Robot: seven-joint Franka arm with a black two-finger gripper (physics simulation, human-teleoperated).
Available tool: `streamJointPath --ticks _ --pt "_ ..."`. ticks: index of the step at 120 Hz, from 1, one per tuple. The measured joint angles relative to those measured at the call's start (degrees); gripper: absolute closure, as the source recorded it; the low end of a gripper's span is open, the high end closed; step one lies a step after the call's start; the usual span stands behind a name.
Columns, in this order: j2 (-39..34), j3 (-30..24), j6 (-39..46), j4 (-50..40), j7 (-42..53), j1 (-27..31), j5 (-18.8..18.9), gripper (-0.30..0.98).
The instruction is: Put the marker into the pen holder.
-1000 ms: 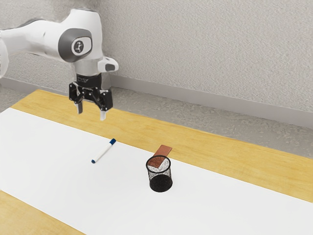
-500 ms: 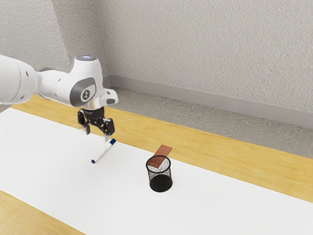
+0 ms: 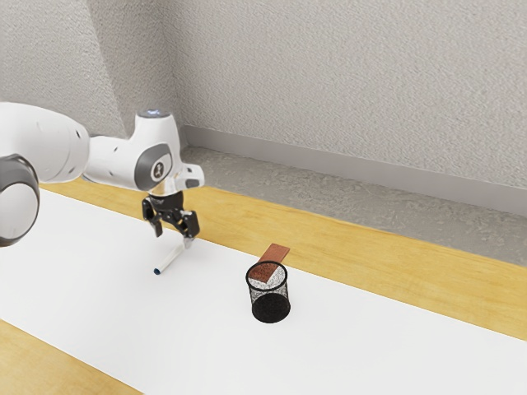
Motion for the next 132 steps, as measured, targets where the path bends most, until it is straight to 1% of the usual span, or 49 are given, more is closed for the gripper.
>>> streamJointPath --ticks 18,26,59,76,96,132 --pt "3.0 0.7 -0.3 2.5 2.4 0.1 -0.4 0.00" --pt "3.7 0.8 -0.4 3.0 3.3 0.1 -0.6 0.02" --pt "4.5 0.7 -0.5 3.9 6.2 0.1 -0.9 0.26" --pt "5.4 0.6 -0.4 4.6 7.3 0.1 -1.0 0.33" --pt "5.8 0.4 -0.3 5.5 8.6 0.1 -1.0 0.43" --pt "6.5 0.4 0.0 6.2 10.5 0.1 -1.2 0.53"
